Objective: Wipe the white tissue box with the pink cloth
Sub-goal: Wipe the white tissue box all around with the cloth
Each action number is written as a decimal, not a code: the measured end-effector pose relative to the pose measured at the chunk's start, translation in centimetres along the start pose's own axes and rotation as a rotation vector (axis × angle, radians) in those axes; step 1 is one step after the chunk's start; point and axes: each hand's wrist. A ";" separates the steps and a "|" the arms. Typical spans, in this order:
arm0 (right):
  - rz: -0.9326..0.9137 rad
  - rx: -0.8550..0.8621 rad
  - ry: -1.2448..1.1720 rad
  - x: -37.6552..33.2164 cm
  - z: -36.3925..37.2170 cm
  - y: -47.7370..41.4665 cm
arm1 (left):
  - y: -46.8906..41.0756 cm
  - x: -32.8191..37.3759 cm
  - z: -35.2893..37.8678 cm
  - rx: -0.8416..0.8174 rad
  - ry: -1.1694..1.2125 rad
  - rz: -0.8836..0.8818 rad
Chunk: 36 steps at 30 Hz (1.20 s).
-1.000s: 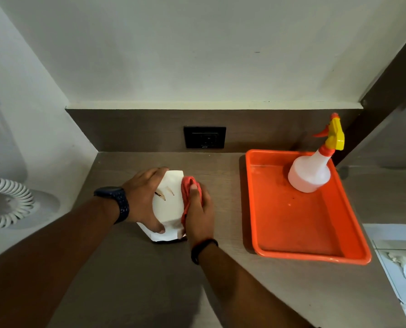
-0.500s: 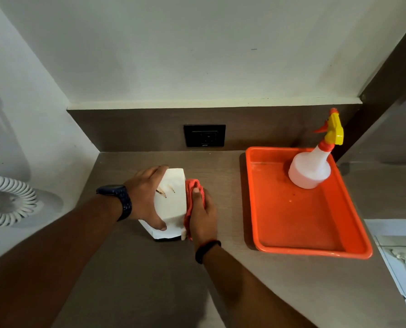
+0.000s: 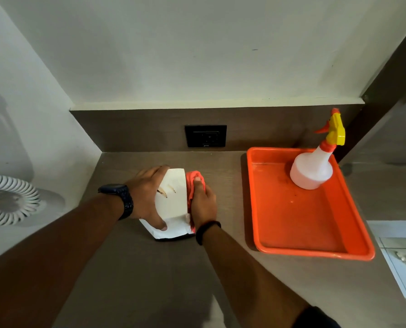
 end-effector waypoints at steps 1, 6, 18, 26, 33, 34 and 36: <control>0.003 0.004 -0.016 0.3 0.1 0.6 | 0.0 0.0 0.0 0.000 -0.005 -0.004; -0.146 0.000 0.008 -0.5 0.4 1.2 | -0.1 -0.2 0.0 0.008 0.012 -0.001; 0.152 -0.014 -0.171 0.9 -1.9 0.1 | -0.4 -0.8 0.4 0.018 0.030 0.024; -0.445 -0.001 0.050 -5.5 0.9 2.3 | 1.1 -1.7 1.4 0.225 0.369 0.108; -0.545 -0.179 1.353 -4.5 3.6 -0.4 | 1.7 -2.1 2.3 0.198 0.689 0.180; -0.542 -0.157 1.354 -4.4 3.8 -0.4 | 1.6 -2.2 2.5 0.201 0.680 0.180; -0.580 -0.106 1.359 -4.1 4.1 0.1 | 1.8 -2.5 2.4 0.198 0.668 0.186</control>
Point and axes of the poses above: each hand's wrist, its own y-axis away from the middle knuckle, its own z-axis out of the palm, x = y × z, and after that the axes turned 10 degrees about -x, right-handed
